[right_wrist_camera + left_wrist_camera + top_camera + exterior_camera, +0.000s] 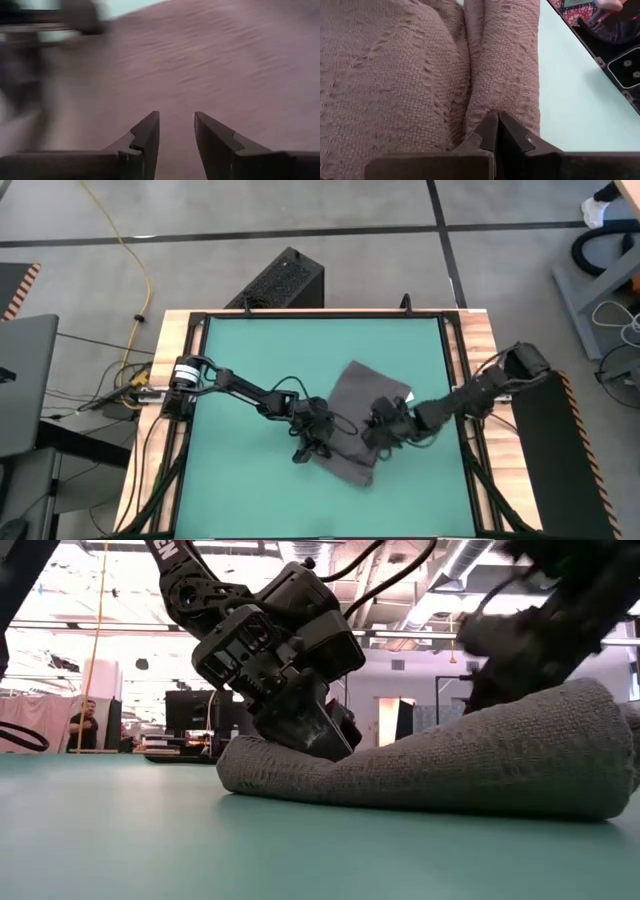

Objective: Roll towel into tight, uniform cylinder
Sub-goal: Roll the gray towel

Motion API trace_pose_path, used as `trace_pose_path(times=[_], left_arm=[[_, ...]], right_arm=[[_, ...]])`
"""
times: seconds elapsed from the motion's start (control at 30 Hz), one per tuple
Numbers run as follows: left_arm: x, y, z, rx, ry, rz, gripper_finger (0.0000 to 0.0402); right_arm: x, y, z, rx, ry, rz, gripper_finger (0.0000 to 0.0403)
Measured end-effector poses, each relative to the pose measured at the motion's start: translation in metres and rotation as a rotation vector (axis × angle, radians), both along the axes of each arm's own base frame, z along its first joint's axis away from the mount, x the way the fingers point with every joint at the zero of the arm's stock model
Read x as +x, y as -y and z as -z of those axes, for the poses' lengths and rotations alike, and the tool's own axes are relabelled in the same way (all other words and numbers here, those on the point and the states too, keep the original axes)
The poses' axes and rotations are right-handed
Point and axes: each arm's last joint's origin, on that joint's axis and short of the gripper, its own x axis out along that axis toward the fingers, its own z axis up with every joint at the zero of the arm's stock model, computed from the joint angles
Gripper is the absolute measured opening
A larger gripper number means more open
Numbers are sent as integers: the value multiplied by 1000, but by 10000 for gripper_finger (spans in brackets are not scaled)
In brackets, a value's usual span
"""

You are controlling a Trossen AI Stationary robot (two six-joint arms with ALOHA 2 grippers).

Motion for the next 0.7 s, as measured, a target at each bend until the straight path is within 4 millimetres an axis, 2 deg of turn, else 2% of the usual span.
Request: trace_pose_path(times=[0.2,0.4,0.5,0.7], left_arm=[[-1,0,1,-36,-24,7,0],[-2,1,1,-78,-50,17,0],[-2,1,1,-82,-54,17,0],[-3,-5,2,-92,-78,-13,0]], right_arm=[[21,43,26,-81,-128,27,146],[40,70,45,-136,-145,0,146],[46,79,49,-159,-131,-23,146],[47,87,41,-182,-123,-54,146]])
